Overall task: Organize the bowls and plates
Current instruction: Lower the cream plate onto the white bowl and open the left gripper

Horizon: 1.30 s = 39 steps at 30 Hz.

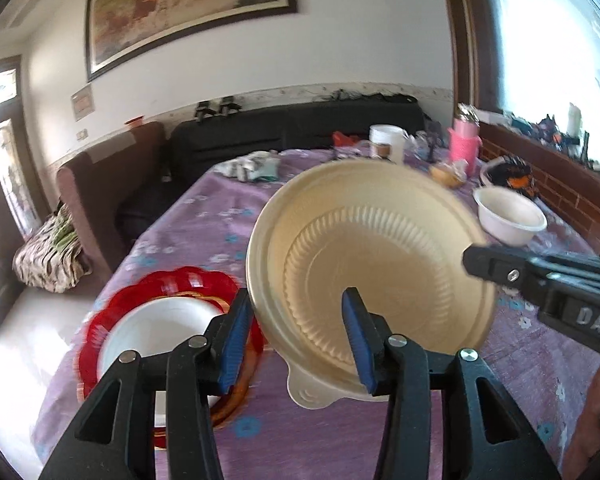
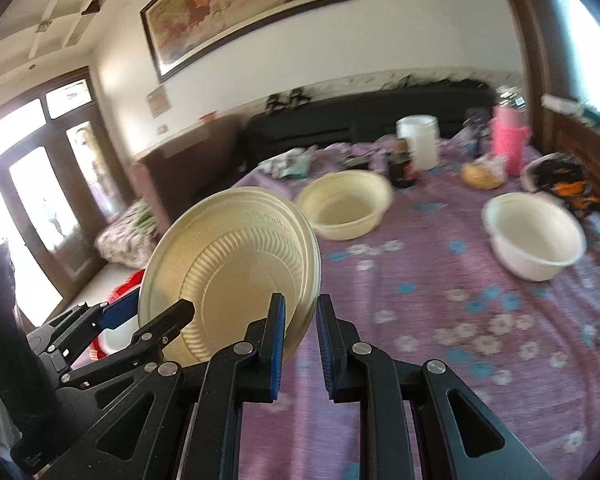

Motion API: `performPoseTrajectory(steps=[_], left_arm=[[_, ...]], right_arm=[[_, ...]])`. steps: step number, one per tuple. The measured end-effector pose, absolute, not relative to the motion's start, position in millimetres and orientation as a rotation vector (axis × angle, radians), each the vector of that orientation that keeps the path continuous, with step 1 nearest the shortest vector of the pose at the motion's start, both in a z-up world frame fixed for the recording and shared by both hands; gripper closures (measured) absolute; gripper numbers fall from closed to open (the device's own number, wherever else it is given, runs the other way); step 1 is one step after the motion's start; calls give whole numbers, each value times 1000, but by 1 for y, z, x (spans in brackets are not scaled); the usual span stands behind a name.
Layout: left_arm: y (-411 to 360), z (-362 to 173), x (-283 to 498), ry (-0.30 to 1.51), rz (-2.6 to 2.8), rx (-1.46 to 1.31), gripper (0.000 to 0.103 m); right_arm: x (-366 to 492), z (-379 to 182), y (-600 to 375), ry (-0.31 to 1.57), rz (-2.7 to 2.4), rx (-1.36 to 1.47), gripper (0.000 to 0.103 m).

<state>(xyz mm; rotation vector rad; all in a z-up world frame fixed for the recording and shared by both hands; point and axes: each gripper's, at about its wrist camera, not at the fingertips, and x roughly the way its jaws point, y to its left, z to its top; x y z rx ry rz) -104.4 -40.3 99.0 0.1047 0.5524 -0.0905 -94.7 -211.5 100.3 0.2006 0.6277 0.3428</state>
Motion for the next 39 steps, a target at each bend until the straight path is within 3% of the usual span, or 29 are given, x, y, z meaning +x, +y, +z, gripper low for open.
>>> performPoseTrajectory(steps=[7, 16, 35, 39], left_arm=[[19, 116, -117, 552, -5, 34, 58], [81, 99, -123, 608, 83, -48, 58], [110, 77, -119, 658, 110, -117, 56], [112, 81, -123, 640, 127, -116, 53]], right_arm=[[-72, 106, -157, 720, 486, 213, 84], [-51, 91, -83, 814, 589, 168, 84], [-40, 73, -54, 875, 610, 127, 84], [-45, 80, -58, 838, 614, 123, 74]])
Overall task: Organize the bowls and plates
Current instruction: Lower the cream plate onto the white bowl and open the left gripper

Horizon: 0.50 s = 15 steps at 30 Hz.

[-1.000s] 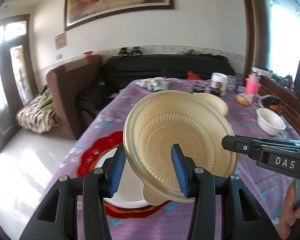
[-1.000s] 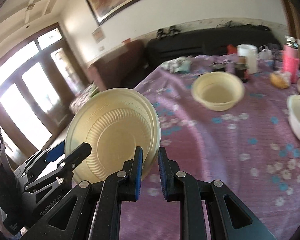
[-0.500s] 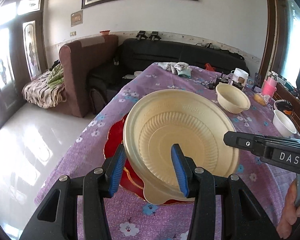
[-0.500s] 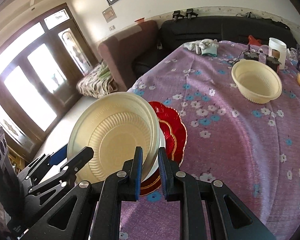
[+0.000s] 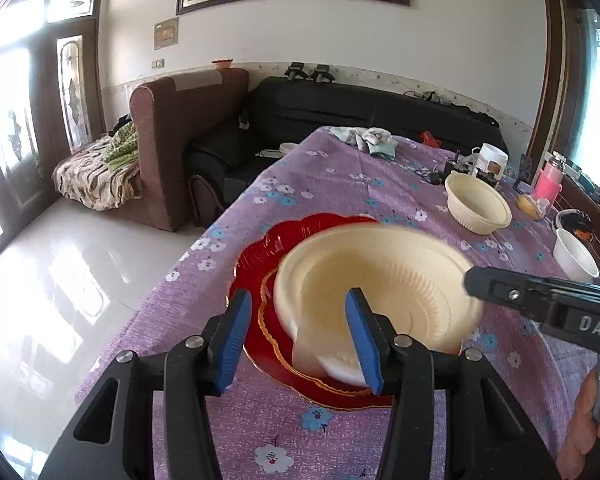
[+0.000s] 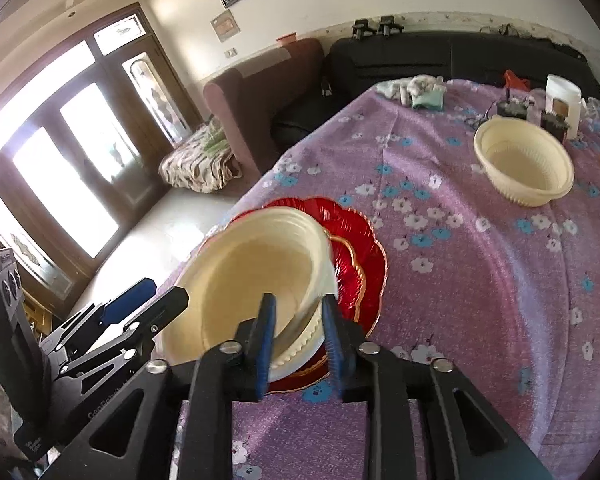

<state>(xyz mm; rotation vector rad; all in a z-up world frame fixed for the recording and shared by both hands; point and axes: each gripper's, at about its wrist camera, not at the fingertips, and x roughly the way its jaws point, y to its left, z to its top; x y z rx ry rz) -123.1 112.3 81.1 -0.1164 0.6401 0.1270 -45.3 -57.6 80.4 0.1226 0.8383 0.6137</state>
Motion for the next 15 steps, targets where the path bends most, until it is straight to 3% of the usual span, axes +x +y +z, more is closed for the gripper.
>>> performPoseTrajectory(steps=[8, 15], left_arm=[[107, 101, -135, 576, 141, -93, 50], [90, 119, -142, 532, 125, -68, 49]], right_arm=[[-59, 108, -91, 723, 578, 163, 72], [-62, 124, -140, 643, 513, 233, 63]])
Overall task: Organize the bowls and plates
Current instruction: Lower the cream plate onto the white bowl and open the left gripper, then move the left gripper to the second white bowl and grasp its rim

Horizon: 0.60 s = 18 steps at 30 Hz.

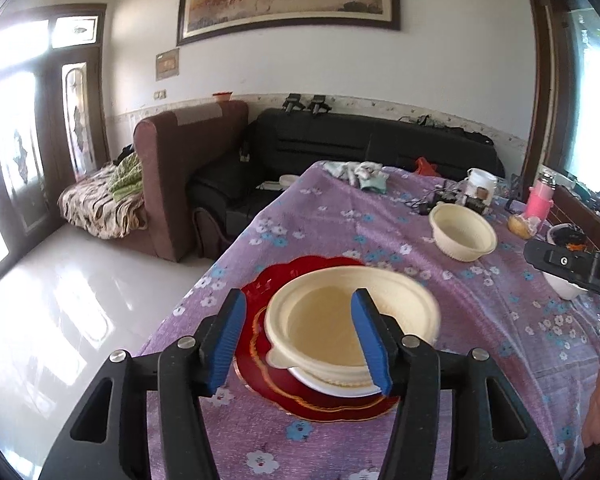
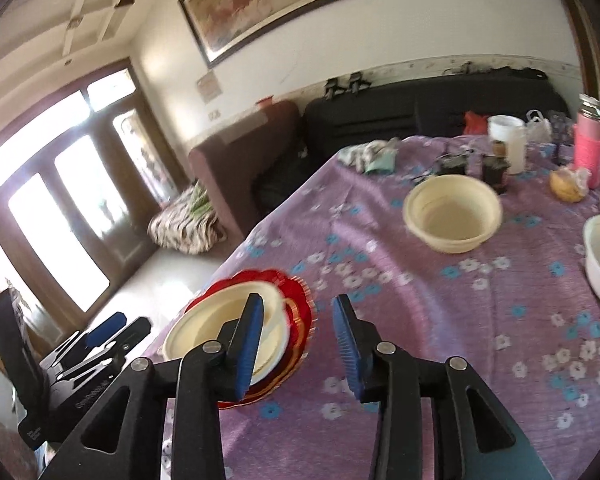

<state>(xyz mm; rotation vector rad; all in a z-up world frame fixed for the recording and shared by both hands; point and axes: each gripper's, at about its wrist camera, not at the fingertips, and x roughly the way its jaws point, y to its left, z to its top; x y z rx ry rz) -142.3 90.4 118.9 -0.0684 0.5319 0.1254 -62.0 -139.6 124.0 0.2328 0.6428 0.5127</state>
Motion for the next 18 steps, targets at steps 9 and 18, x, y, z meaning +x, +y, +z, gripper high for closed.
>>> performPoseTrajectory(steps=[9, 18], left_arm=[[23, 133, -141, 513, 6, 35, 43], [-84, 130, -125, 561, -225, 141, 43]], right_arm=[[-65, 118, -210, 604, 390, 301, 63], [-72, 123, -307, 531, 136, 351, 63]])
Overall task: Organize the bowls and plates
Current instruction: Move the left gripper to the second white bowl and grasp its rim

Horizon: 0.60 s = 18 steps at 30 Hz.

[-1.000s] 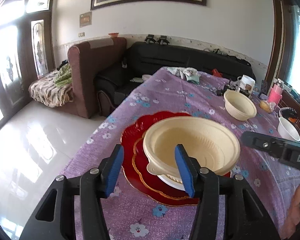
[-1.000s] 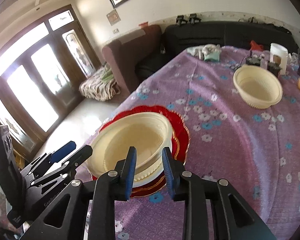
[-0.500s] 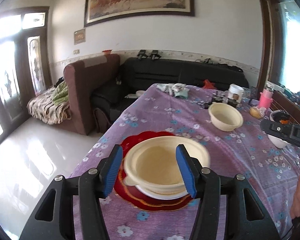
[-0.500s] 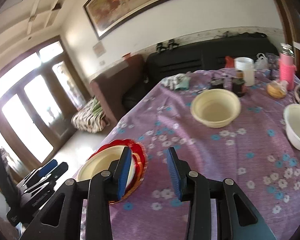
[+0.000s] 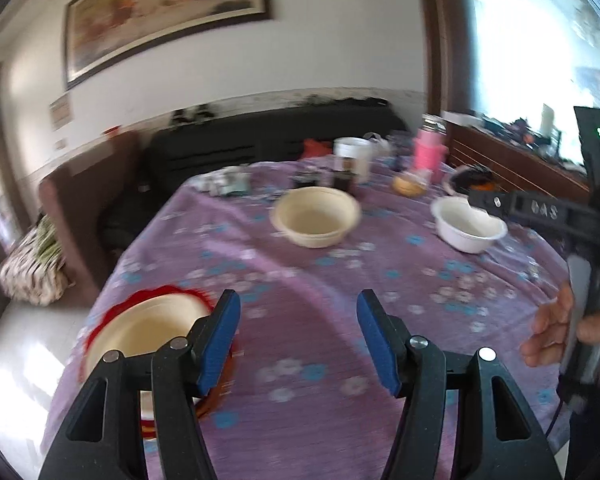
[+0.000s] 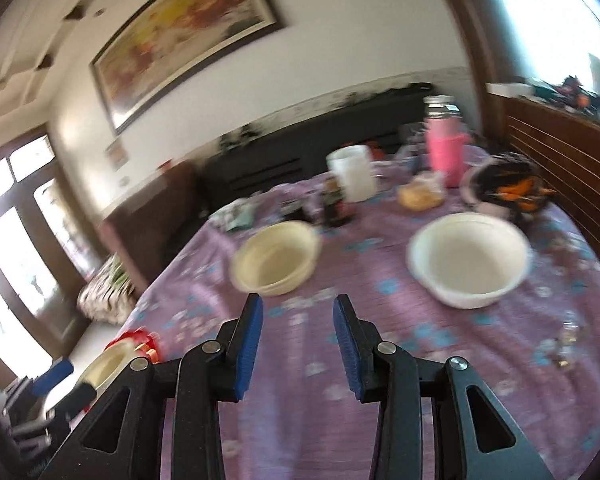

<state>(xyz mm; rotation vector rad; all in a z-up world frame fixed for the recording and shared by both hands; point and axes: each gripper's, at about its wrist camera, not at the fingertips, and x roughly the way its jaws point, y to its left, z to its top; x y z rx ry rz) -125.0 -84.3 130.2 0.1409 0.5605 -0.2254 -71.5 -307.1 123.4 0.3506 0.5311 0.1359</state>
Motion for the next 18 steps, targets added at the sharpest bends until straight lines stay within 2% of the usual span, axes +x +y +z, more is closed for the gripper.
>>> performPoseTrajectory(steps=[5, 7, 8, 12, 14, 15, 16, 18], left_arm=[[-137, 129, -106, 586, -305, 193, 40], [-156, 129, -93, 593, -323, 216, 36], [-166, 128, -85, 602, -334, 222, 35], [-201, 119, -43, 686, -388, 214, 35], [-217, 112, -20, 738, -427, 192, 35], [-224, 110, -8, 755, -423, 179, 35], [-231, 107, 4, 772, -420, 167, 34], [-244, 99, 33, 838, -451, 108, 34]], right_arm=[[-62, 123, -379, 529, 7, 404, 61], [-48, 124, -411, 567, -53, 384, 44], [-44, 123, -421, 573, -79, 385, 43], [-18, 101, -480, 640, -216, 408, 42], [-16, 79, -510, 635, -189, 526, 43], [-17, 68, -524, 625, -173, 584, 59], [-17, 63, -532, 644, -170, 602, 80], [-18, 60, -540, 628, -83, 652, 83]])
